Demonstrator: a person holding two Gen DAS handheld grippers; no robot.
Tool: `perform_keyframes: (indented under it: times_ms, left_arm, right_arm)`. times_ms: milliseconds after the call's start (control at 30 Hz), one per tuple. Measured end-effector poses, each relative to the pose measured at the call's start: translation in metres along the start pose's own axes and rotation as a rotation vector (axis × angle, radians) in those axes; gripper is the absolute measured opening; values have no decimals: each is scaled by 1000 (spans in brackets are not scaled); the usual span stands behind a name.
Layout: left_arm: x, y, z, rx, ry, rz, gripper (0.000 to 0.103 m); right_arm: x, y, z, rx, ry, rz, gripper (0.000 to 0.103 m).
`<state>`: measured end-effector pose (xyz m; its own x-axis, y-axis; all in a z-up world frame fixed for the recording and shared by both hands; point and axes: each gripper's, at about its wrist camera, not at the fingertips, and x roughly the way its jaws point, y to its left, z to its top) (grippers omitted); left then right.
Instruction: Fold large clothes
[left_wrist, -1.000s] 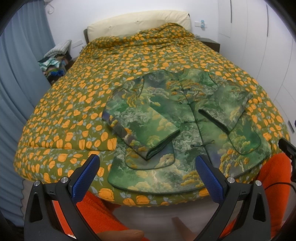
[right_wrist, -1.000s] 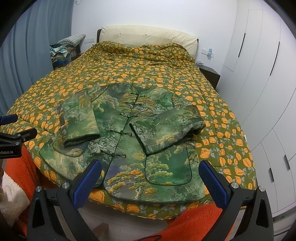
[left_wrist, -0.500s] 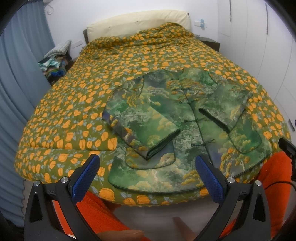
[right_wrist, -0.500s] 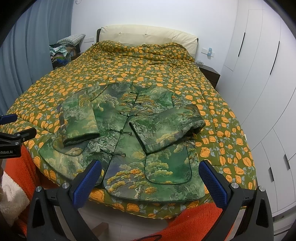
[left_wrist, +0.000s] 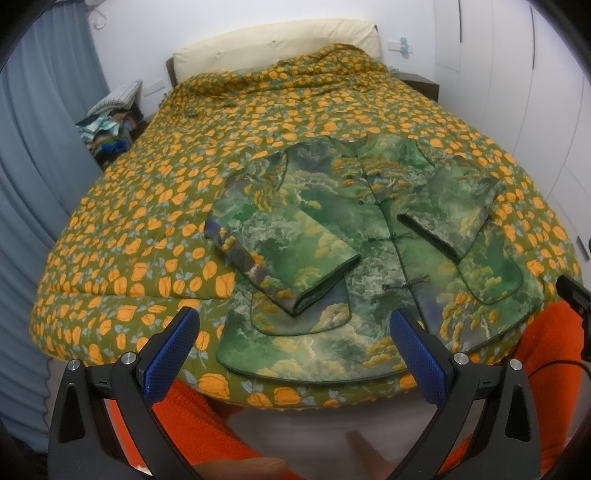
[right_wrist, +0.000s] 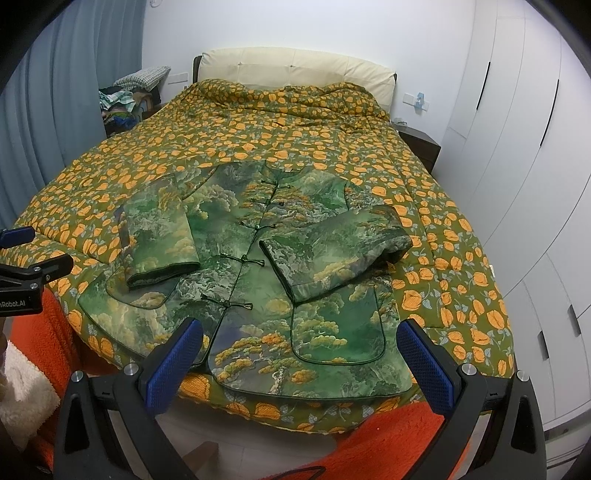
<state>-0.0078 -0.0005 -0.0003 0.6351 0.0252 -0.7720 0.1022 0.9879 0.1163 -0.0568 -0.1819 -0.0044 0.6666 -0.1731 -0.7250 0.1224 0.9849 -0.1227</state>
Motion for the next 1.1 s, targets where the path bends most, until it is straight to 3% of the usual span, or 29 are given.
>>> perform_keyframes:
  times_ms: [1100]
  left_arm:
    - [-1, 0, -2, 3, 2, 2, 103]
  right_arm:
    - [1, 0, -1, 1, 8, 2, 103]
